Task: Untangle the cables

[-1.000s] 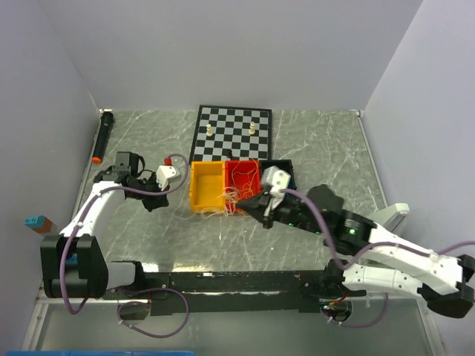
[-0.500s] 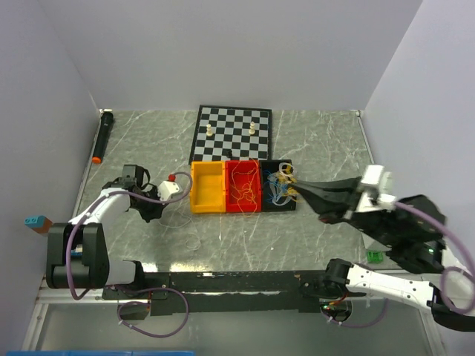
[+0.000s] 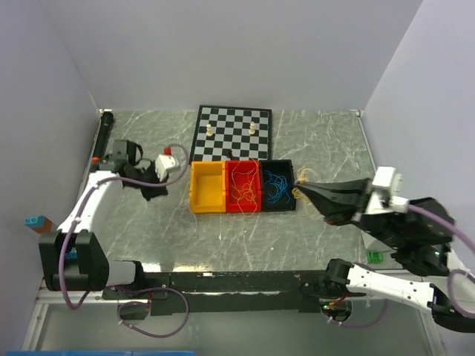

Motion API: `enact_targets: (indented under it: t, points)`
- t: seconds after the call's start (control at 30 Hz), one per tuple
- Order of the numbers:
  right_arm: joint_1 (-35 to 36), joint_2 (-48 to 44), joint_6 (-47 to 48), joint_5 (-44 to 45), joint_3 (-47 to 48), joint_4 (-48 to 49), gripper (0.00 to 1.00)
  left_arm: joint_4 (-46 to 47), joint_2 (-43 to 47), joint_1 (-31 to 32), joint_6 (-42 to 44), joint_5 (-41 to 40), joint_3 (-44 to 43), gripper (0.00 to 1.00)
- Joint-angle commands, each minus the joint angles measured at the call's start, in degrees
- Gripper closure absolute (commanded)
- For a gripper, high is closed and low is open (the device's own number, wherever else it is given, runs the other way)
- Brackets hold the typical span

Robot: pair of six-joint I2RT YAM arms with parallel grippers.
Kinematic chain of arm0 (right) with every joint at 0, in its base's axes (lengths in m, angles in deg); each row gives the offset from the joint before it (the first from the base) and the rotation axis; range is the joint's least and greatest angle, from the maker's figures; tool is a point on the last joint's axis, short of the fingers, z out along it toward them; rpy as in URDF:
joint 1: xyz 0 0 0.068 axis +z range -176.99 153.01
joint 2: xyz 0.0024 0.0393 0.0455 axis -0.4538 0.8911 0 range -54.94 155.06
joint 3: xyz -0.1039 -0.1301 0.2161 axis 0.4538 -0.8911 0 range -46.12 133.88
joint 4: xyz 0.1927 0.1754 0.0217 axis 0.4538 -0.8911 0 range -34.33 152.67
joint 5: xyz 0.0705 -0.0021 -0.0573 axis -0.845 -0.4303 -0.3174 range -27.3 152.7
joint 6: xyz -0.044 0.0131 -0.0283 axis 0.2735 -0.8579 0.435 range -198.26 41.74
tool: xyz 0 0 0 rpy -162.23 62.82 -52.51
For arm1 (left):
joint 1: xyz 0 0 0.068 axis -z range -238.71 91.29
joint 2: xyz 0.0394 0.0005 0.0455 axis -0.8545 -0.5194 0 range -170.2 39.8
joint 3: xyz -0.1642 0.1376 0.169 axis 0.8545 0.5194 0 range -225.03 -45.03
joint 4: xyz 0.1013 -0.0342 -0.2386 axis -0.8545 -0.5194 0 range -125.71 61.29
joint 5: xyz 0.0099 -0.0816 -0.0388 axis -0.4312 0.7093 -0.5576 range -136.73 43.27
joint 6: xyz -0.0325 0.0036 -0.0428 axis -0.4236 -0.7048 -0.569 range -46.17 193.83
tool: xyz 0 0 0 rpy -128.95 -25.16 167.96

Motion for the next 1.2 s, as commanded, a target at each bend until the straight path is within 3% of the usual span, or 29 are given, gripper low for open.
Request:
enact_targets:
  t: [0.0, 0.2, 0.47, 0.67, 1.17]
  points:
    - [-0.09, 2.96, -2.29, -0.66, -3.54, 1.67, 1.00, -13.14, 3.24, 0.21, 0.26, 16.80, -12.49, 0.99]
    - [-0.18, 3.67, -3.87, -0.48, -6.89, 3.17, 1.00, -21.41, 3.24, 1.88, 0.53, 24.90, -26.55, 0.96]
    - [-0.18, 3.67, -5.10, -1.18, -6.98, 3.26, 1.00, -18.70, 2.01, 3.73, -4.65, 28.77, -38.25, 0.95]
    - [-0.18, 2.87, -5.63, -1.54, -7.16, 3.08, 1.00, -7.55, 2.09, 5.66, -10.27, 26.23, -35.72, 0.94]
    - [-0.09, 0.77, -5.54, -1.62, -6.98, 2.38, 1.00, 5.29, -3.09, 14.10, -11.34, 15.42, -26.84, 0.99]
